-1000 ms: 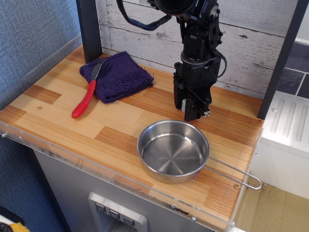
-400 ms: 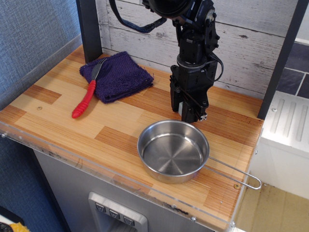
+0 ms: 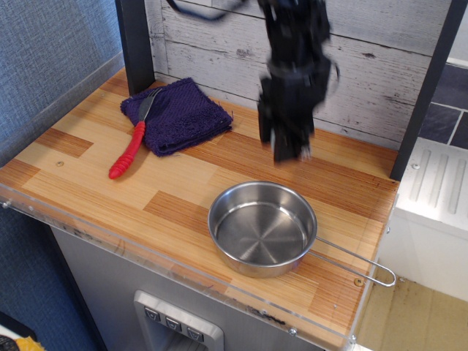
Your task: Place the blue cube to the left of the red knife.
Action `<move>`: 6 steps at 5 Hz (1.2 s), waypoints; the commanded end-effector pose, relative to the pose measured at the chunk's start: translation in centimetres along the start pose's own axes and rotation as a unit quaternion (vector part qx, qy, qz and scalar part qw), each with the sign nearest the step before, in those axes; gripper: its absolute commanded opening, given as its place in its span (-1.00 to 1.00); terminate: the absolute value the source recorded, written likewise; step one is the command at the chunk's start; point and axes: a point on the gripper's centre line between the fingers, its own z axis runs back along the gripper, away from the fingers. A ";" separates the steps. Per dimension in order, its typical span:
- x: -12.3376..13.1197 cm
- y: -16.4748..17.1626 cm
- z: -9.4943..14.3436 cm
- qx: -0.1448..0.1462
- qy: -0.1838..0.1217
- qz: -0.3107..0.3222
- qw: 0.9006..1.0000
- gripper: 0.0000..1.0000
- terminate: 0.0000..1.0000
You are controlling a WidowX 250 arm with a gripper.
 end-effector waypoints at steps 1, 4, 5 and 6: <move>-5.8 3.4 7.7 0.042 -0.046 0.042 0.997 -1.00 -1.00; -17.4 8.2 8.8 0.050 -0.005 0.125 0.991 -1.00 -1.00; -19.4 8.1 7.5 0.057 0.006 0.141 0.988 -1.00 -1.00; -20.8 8.4 6.1 0.063 0.031 0.158 0.985 -1.00 -1.00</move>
